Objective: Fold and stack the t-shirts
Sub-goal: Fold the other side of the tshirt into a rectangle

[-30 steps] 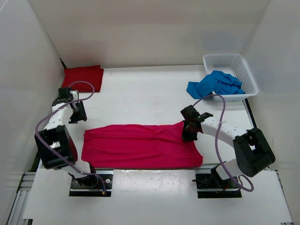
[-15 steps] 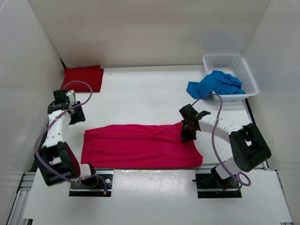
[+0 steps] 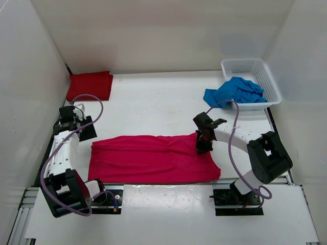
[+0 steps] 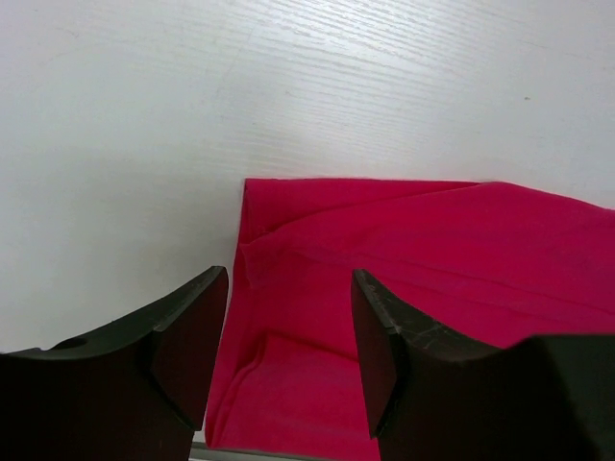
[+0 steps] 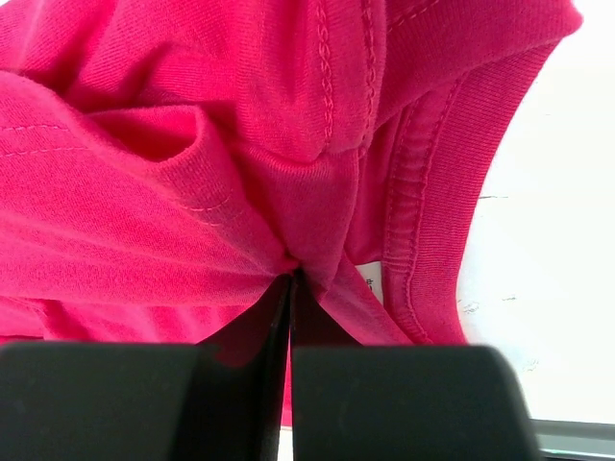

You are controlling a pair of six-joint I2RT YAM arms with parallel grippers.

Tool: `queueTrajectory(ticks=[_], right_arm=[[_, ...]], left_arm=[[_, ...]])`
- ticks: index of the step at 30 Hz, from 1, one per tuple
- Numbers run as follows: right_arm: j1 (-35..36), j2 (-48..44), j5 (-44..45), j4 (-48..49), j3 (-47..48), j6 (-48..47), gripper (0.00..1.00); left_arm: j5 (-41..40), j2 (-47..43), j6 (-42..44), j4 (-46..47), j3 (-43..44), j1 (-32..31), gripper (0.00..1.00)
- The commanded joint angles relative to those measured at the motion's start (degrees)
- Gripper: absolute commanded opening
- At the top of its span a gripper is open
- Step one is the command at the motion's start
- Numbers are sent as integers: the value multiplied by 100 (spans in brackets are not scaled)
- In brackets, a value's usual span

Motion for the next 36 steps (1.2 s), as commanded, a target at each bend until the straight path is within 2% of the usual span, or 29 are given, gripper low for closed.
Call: queueTrajectory(ticks=[1,6,10,18,26,29,33,34,36], right_arm=[[38,-70,238,-17,101,-47,0],[38,-124,343,-17,101,-47,0],[38,-124,396,-17,101,-47,0],[38,-124,449,36,154,-100,0],[38,-124,501,89,101,-153,0],[38,-124,502,89,101,-153,0],[38,-124,502,89,101,-153,0],[38,-124,502,89,101,-153,0],[38,-124,502,89,101,-153,0]], left_arm=[[458,38,1,224,-125,-5,65],[643,468,1,225,112,-145,65],[407,838,1,225,245,-347,65],[99,1752,1,286,508,-348,65],[-306,2122,1,471,316,-348,64],[-437,2183,1,524,210,-348,59],[-438,2035,1,524,105,-348,40],[-385,2034,1,524,104,-348,32],[-385,1902,1,524,43,-348,24]])
